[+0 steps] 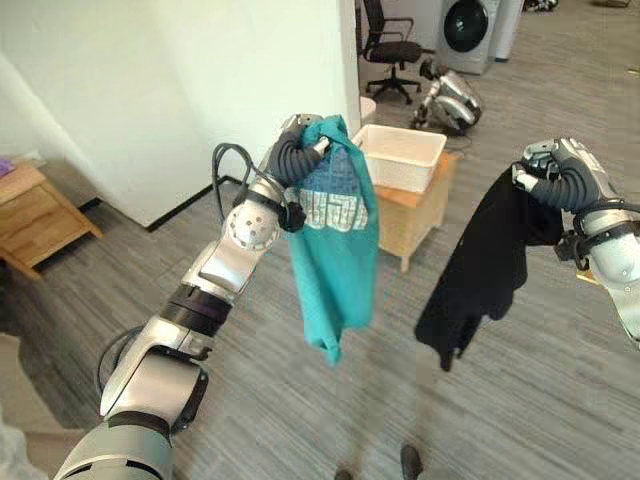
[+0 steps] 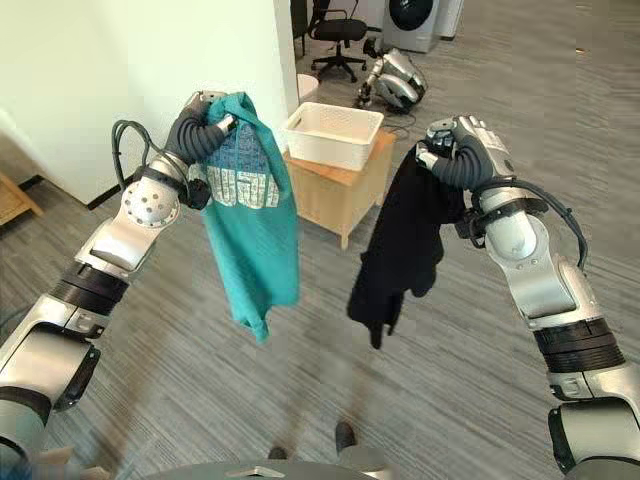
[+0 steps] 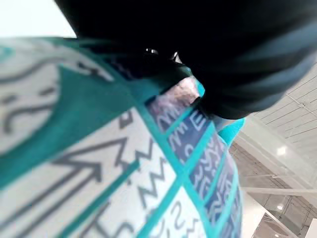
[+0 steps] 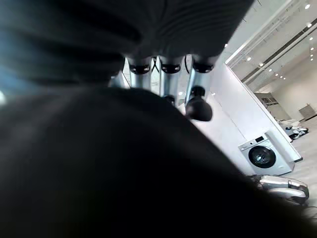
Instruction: Pick up bed clothes into laundry basket.
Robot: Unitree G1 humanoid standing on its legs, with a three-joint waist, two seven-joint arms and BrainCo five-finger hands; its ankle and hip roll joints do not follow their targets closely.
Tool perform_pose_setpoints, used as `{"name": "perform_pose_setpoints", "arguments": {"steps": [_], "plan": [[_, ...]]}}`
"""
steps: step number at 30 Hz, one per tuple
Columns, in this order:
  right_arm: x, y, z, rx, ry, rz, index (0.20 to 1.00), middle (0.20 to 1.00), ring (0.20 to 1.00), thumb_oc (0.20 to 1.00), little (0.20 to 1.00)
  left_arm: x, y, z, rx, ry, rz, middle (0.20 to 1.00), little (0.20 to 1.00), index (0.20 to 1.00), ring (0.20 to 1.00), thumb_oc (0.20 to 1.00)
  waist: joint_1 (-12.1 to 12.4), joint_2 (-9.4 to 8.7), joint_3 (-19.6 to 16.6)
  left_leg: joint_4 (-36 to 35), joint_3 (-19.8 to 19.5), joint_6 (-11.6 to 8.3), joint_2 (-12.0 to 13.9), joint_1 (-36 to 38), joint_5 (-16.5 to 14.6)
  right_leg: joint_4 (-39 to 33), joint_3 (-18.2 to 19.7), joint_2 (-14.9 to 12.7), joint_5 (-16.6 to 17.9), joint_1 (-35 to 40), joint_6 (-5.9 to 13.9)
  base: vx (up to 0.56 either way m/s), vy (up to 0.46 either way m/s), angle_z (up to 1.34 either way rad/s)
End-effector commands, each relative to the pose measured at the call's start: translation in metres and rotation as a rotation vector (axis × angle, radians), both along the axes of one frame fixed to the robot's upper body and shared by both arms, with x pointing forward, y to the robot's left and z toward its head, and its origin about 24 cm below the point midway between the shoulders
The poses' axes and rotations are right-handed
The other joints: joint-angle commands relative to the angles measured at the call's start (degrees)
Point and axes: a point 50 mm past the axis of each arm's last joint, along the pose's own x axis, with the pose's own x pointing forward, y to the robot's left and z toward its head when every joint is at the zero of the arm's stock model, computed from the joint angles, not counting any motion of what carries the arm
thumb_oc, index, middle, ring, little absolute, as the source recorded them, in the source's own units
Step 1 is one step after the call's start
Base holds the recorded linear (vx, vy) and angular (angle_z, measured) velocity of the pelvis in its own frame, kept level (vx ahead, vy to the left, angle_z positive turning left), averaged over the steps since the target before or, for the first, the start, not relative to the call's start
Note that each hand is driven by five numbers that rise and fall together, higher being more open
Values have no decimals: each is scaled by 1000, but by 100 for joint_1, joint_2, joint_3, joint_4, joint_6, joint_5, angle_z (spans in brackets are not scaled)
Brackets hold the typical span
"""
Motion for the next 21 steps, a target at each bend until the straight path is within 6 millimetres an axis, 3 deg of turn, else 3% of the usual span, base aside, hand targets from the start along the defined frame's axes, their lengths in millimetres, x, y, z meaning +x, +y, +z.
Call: {"name": "perform_pose_setpoints", "arguments": {"steps": [1,4,6,8,9,11,12,13,14,17,18,19,21], "plan": [[-62,-44,-143,309,309,-286,200,200,200,200,200,-106,55,-179,-611,521,121,200,200,200,200,200,306,-248,41,811,199,-622,913,-485,178,681,-1157,-564,-758,212,377,-25,111,26],[-57,-41,-155,311,313,-321,200,200,200,200,200,-94,41,-165,-443,452,86,200,200,200,200,200,258,-244,-101,369,151,-497,662,-357,23,773,-1139,-626,-669,156,481,-25,124,18],[-50,-35,-164,314,352,-332,200,200,200,200,200,-84,40,-164,-372,447,113,200,200,200,200,200,218,-238,-132,167,178,-353,497,-206,-20,1209,-1045,-664,-546,-36,619,-8,111,12],[-46,-31,-160,315,334,-326,200,200,200,200,200,-80,42,-161,-365,432,130,200,200,200,200,200,207,-251,-113,126,265,-325,472,-136,-26,1374,-1019,-700,-411,-171,698,37,36,4],[-38,-21,-142,311,264,-279,200,200,200,200,200,-74,41,-156,-353,407,141,200,200,200,200,200,149,-240,-110,83,429,-323,491,-36,-60,1390,-1136,-719,-300,-364,728,85,-5,-3],[-35,-17,-131,305,221,-256,200,200,200,200,200,-72,41,-152,-361,393,140,200,200,200,200,200,151,-224,-101,74,532,-328,512,9,-88,1314,-1255,-696,-288,-444,704,105,-23,-32],[-32,-7,-111,292,146,-198,200,200,200,200,200,-71,40,-147,-356,372,132,200,200,200,200,200,102,-254,-109,43,652,-315,491,138,-155,1095,-1519,-625,-199,-635,623,119,-30,-71],[-32,-7,-111,292,147,-198,200,200,200,200,200,-71,40,-146,-356,371,133,200,200,200,200,200,102,-240,-110,45,656,-321,511,137,-169,1064,-1523,-602,-185,-622,617,267,-78,-78],[-32,1,-94,271,85,-150,200,200,200,200,200,-69,37,-142,-358,355,119,200,200,200,200,200,26,-257,-84,17,675,-330,510,324,-267,941,-1708,-555,-59,-955,609,248,-88,-64],[-37,14,-57,236,-55,-56,200,200,200,200,200,-64,33,-132,-313,312,93,200,200,200,200,200,-84,-313,-133,137,623,-392,542,560,-538,699,-1663,-511,-61,-983,560,263,-101,-26],[-37,14,-56,237,-55,-56,200,200,200,200,200,-64,33,-132,-312,311,94,200,200,200,200,200,-84,-313,-123,168,623,-396,548,559,-561,673,-1664,-504,-55,-958,557,170,-75,-3],[-40,18,-46,240,-98,-20,200,200,200,200,200,-65,30,-130,-297,302,79,200,200,200,200,200,-104,-317,-158,492,632,-459,618,576,-634,624,-1576,-433,-106,-816,460,188,-108,-7],[-42,29,-26,257,-162,80,200,200,200,200,200,-66,29,-125,-286,276,71,200,200,200,200,200,-88,-296,-205,1610,625,-630,851,417,-245,550,-1455,-215,-199,-489,278,284,-191,-1]]}}
